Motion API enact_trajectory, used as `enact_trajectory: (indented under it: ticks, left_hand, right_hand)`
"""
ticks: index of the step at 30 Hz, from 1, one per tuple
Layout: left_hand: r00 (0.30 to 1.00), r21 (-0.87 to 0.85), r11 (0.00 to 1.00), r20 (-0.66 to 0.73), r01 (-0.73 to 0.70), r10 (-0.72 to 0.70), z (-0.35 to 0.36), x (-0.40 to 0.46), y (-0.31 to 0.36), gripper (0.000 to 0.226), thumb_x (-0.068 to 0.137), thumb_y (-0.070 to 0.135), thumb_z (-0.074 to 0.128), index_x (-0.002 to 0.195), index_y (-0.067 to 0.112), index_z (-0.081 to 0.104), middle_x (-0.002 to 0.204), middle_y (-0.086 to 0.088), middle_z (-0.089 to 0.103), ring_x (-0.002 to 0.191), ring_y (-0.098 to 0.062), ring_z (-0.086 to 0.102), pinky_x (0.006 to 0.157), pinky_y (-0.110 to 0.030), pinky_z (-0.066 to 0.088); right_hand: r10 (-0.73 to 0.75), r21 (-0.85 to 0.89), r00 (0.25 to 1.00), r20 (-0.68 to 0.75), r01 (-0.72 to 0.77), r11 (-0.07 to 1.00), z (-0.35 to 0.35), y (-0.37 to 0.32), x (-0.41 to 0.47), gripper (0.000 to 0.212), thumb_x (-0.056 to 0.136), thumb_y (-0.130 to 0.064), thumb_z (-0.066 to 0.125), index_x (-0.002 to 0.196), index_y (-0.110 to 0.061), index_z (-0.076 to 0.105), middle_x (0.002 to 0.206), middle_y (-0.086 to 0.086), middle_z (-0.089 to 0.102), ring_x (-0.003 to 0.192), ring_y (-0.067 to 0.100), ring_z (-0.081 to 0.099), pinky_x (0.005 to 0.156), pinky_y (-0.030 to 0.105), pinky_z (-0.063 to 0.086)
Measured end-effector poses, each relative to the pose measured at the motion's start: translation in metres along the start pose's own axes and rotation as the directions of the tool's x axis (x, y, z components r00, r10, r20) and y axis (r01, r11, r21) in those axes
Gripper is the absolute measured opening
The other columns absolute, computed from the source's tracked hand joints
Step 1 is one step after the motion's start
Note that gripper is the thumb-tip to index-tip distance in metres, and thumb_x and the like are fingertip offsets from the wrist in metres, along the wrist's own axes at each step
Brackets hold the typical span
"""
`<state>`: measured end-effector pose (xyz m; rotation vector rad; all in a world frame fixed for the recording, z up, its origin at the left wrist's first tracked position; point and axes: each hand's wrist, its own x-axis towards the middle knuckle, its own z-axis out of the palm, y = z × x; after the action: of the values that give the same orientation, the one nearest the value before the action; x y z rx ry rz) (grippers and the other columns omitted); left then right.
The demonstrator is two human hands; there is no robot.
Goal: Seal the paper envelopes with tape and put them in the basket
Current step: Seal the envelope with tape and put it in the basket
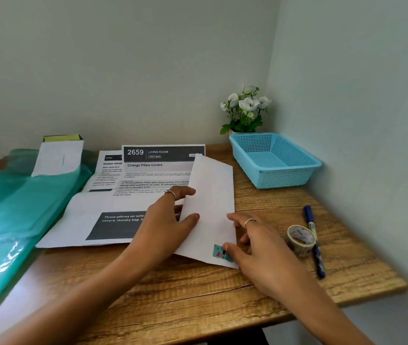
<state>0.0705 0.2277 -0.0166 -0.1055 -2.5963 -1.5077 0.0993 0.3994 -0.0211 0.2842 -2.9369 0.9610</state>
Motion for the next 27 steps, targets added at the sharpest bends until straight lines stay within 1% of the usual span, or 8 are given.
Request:
enact_trajectory:
  ticks: [2,4,8,13,17,22,24,27]
  left_hand:
    - [0.998,-0.186,0.981,0.011,0.057,-0.056,0.000,-0.001,0.002,0.038,0.087,0.006,0.062,0.113,0.032,0.053,0.129,0.012,0.051,0.096,-0.017,0.065,0.075,-0.040,0.058]
    - [0.993,-0.346,0.931,0.022,0.116,-0.116,0.000,-0.003,0.003,0.038,0.087,-0.001,0.060,0.110,0.029,0.056,0.125,0.011,0.053,0.086,-0.021,0.070,0.071,-0.044,0.059]
    - [0.984,-0.526,0.835,0.031,0.164,-0.174,-0.001,-0.005,0.004,0.035,0.087,-0.007,0.057,0.107,0.021,0.061,0.124,0.007,0.056,0.088,-0.027,0.069,0.074,-0.048,0.058]
    - [0.979,-0.585,0.790,0.034,0.184,-0.203,-0.013,-0.009,0.007,0.035,0.087,-0.005,0.058,0.107,0.023,0.063,0.120,0.009,0.058,0.082,-0.026,0.071,0.059,-0.037,0.058]
    - [0.978,-0.629,0.757,0.024,0.177,-0.209,-0.029,-0.007,0.009,0.037,0.086,-0.006,0.057,0.109,0.023,0.063,0.118,0.009,0.059,0.080,-0.024,0.072,0.055,-0.035,0.057]
    - [0.968,-0.747,0.646,-0.014,0.157,-0.251,-0.040,0.003,0.020,0.037,0.087,-0.008,0.054,0.109,0.021,0.064,0.113,0.005,0.062,0.081,-0.022,0.070,0.052,-0.029,0.056]
    - [0.962,-0.781,0.606,-0.023,0.152,-0.271,-0.040,0.009,0.027,0.036,0.088,-0.007,0.053,0.110,0.020,0.063,0.111,0.005,0.062,0.082,-0.022,0.068,0.050,-0.028,0.055]
    - [0.965,-0.816,0.565,-0.037,0.120,-0.259,-0.034,0.018,0.040,0.034,0.088,-0.007,0.053,0.111,0.018,0.062,0.111,0.002,0.062,0.081,-0.022,0.067,0.048,-0.026,0.054]
  right_hand:
    - [-0.008,0.002,1.000,0.000,0.008,1.000,0.000,0.000,-0.001,0.057,0.092,-0.031,0.056,0.143,-0.036,0.031,0.136,-0.010,0.040,0.122,0.006,0.042,0.100,0.022,0.039]
    - [-0.015,0.004,1.000,0.010,0.015,1.000,0.000,0.000,-0.001,0.054,0.093,-0.030,0.055,0.141,-0.036,0.032,0.134,-0.010,0.040,0.121,0.006,0.042,0.099,0.021,0.039]
    - [-0.012,0.019,0.998,0.054,0.011,1.000,-0.005,-0.003,-0.001,0.053,0.093,-0.032,0.055,0.140,-0.038,0.033,0.130,-0.010,0.041,0.119,0.005,0.042,0.096,0.019,0.041]
    - [-0.024,0.039,0.995,0.101,0.020,0.999,-0.020,-0.011,0.001,0.058,0.090,-0.041,0.057,0.142,-0.039,0.030,0.118,-0.012,0.042,0.098,0.000,0.047,0.082,0.017,0.042]
    - [-0.078,0.054,0.997,0.024,0.077,0.996,-0.040,-0.025,0.014,0.060,0.088,-0.043,0.058,0.142,-0.037,0.030,0.139,-0.010,0.038,0.103,0.003,0.051,0.087,0.024,0.046]
    - [-0.088,0.139,0.996,-0.031,0.092,0.986,-0.064,-0.040,0.044,0.065,0.087,-0.044,0.060,0.143,-0.031,0.031,0.141,-0.004,0.043,0.107,0.010,0.055,0.095,0.036,0.048]
    - [-0.072,0.242,0.997,0.027,0.064,0.968,-0.065,-0.042,0.049,0.071,0.086,-0.040,0.063,0.146,-0.031,0.025,0.142,-0.005,0.044,0.101,0.007,0.055,0.084,0.031,0.054]
    - [-0.075,0.393,0.997,0.021,0.060,0.917,-0.063,-0.041,0.047,0.079,0.084,-0.026,0.069,0.147,-0.035,0.022,0.142,-0.010,0.043,0.098,-0.001,0.046,0.073,0.017,0.046]
